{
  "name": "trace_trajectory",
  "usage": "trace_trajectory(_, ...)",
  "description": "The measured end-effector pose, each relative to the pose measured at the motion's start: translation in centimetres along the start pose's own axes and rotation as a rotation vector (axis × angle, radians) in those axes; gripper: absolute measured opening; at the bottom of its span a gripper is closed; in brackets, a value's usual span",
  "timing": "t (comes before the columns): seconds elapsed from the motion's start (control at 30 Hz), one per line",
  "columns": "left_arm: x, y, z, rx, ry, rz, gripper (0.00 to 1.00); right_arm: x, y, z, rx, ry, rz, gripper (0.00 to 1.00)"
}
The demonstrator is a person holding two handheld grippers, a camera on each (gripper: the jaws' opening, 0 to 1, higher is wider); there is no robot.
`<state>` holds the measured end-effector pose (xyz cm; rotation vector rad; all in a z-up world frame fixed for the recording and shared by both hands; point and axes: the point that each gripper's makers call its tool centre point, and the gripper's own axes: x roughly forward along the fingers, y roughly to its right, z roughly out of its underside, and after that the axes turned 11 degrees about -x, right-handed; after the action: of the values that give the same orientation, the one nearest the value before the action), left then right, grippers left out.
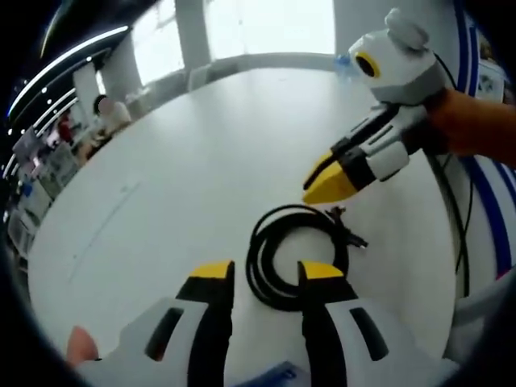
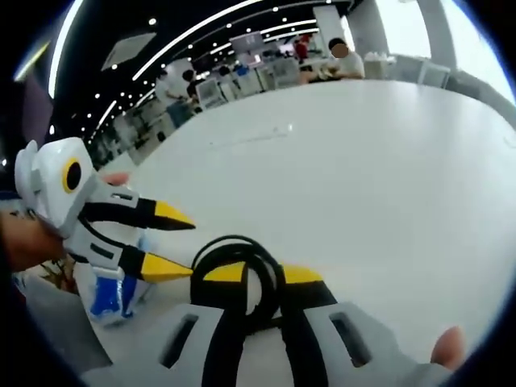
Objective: Arrange the tabletop items into an orderly group along one side of the table until the central work area is clear of visible clutter.
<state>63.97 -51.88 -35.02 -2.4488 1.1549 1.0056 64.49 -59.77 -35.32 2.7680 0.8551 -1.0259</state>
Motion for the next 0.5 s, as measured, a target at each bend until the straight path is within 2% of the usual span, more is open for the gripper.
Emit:
trace_trajectory(0.2, -0.2, 0.0, 0.0, -0.004, 0.003, 0.003, 0.32, -0.4, 0.1, -0.5, 0.001, 0.036, 0.011, 0.24)
trace_trajectory(0.33, -0.6, -0.2, 0.1, -0.007, 0.011, -0.002, 0.36, -0.6, -0.1, -0.8, -0.031, 0.047, 0.020, 0.27)
trace_trajectory(0.5, -1.3, -0.3, -0.4, -0.013, 0.034, -0.001, 0.40, -0.7, -0.4, -1.4, -0.031, 0.077, 0.027, 0.36)
